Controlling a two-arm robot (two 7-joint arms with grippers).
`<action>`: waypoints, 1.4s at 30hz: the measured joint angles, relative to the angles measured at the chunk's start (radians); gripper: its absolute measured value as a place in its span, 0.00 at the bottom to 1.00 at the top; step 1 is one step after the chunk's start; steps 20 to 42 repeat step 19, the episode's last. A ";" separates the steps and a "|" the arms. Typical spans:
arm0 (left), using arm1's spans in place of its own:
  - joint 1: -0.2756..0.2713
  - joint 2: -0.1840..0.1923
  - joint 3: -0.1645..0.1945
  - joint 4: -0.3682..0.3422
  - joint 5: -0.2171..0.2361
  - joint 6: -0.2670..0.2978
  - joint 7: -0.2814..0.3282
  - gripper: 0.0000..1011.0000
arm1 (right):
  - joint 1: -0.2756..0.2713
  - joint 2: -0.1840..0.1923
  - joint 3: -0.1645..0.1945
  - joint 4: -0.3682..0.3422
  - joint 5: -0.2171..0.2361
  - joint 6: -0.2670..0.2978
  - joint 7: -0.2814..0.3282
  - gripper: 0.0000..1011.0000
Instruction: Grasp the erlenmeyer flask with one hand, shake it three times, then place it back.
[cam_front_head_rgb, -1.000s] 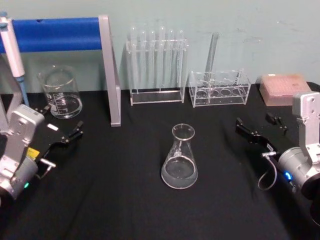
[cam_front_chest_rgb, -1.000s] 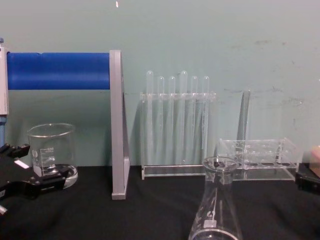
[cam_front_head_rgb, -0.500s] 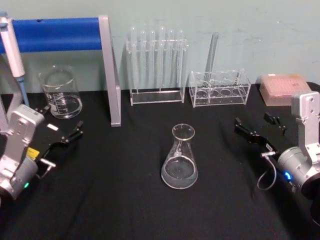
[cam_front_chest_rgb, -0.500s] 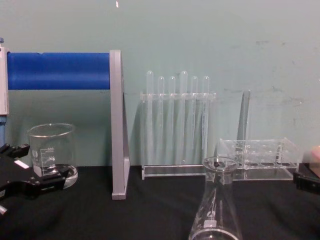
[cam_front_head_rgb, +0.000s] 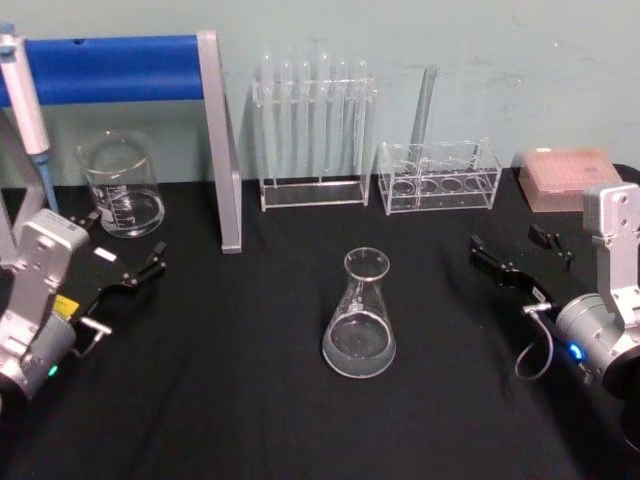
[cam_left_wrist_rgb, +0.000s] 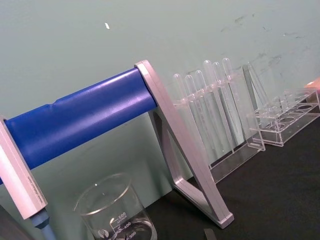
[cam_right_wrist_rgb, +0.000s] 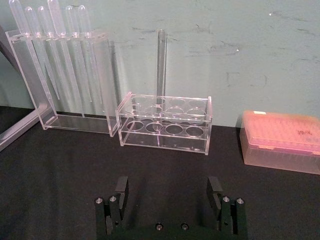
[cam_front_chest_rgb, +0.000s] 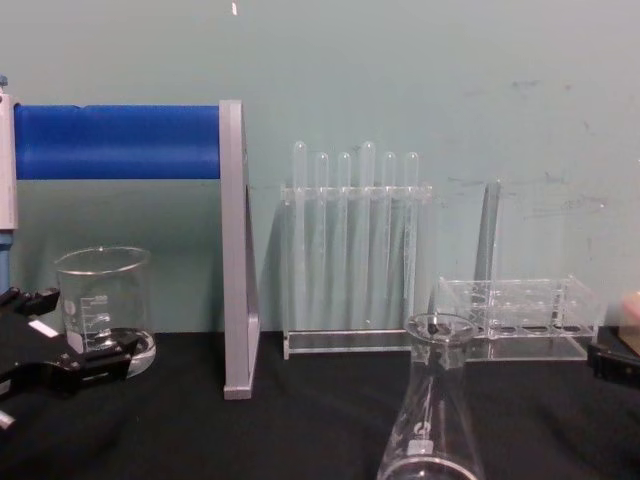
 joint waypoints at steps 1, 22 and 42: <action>0.000 0.000 0.000 0.000 0.000 0.000 0.000 0.99 | 0.000 0.000 0.000 0.000 0.000 0.000 0.000 0.99; 0.000 0.000 0.000 0.000 0.000 0.000 0.000 0.99 | 0.000 0.000 0.000 0.000 0.001 0.000 -0.002 0.99; 0.000 0.000 0.000 0.000 0.000 0.000 0.000 0.99 | 0.000 0.000 0.000 0.000 0.001 0.000 -0.002 0.99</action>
